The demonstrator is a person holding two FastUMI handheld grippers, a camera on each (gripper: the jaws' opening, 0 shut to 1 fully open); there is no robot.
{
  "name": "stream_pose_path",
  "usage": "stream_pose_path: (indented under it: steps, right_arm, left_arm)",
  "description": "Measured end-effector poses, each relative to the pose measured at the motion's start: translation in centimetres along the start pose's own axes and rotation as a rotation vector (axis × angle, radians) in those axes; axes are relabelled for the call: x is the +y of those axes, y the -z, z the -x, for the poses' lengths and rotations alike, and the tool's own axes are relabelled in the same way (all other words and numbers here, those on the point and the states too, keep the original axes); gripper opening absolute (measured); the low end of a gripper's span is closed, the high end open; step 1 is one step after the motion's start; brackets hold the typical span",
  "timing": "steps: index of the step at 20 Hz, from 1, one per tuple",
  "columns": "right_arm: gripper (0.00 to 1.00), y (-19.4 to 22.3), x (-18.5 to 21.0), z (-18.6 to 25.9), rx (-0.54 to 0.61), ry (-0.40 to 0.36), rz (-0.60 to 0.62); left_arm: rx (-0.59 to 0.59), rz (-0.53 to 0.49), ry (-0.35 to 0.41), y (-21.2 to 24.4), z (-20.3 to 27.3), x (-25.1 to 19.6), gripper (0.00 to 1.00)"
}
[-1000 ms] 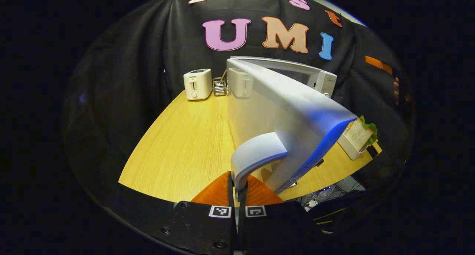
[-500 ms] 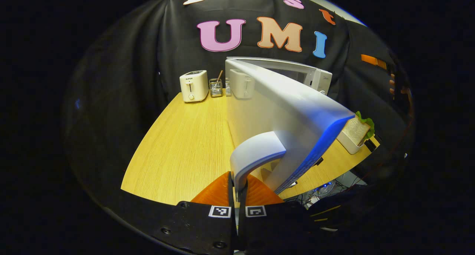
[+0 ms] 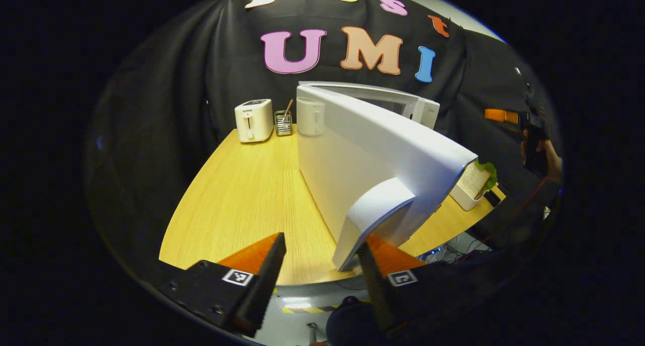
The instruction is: Open the microwave oven with the left hand, put the food in, and close the microwave oven.
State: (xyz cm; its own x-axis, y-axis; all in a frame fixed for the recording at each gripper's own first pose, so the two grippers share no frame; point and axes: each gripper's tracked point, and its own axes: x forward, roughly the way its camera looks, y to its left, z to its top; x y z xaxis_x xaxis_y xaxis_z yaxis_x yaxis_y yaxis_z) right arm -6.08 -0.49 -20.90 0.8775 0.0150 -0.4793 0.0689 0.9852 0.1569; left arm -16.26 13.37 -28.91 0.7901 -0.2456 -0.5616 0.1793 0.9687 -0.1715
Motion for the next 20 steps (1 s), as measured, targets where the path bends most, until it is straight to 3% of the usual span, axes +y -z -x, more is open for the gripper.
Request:
stream_pose_path:
  steps: [2,4,5,6,10,13,14,15,20]
  right_arm:
    - [0.96,3.0,-0.6,-0.7,0.063,0.008,-0.01]
    - [0.92,5.7,-0.9,-1.2,0.119,0.007,0.0]
    - [0.95,6.7,-0.9,-1.1,0.139,0.002,0.002]
    - [0.91,7.6,-0.8,-1.2,0.16,-0.001,-0.001]
    - [0.91,10.7,-1.3,-1.7,0.236,-0.001,-0.018]
    - [0.92,13.0,-1.4,-1.8,0.296,0.002,-0.046]
    - [0.95,13.7,-1.5,-1.9,0.315,0.007,-0.043]
    - [0.92,14.4,-1.6,-1.8,0.328,0.01,-0.037]
    - [0.95,17.2,-0.4,-1.9,0.413,-0.008,-0.021]
  left_arm:
    - [0.007,-0.005,0.002,0.2,0.3,-0.2,1.0]
    - [-0.002,-0.039,-0.006,-0.2,0.8,-0.2,1.0]
    - [-0.003,-0.054,-0.004,-0.3,0.9,-0.2,1.0]
    - [-0.003,-0.065,-0.004,-0.4,1.0,-0.1,1.0]
    - [-0.02,-0.07,0.034,-1.4,2.4,-1.1,1.0]
    - [-0.053,-0.136,0.023,-3.2,3.5,-1.0,0.99]
    - [-0.065,-0.14,0.019,-3.9,3.9,-0.9,0.98]
    - [-0.079,-0.132,0.018,-4.6,4.1,-0.8,0.98]
    - [-0.099,-0.116,0.037,-5.7,5.0,-1.2,0.98]
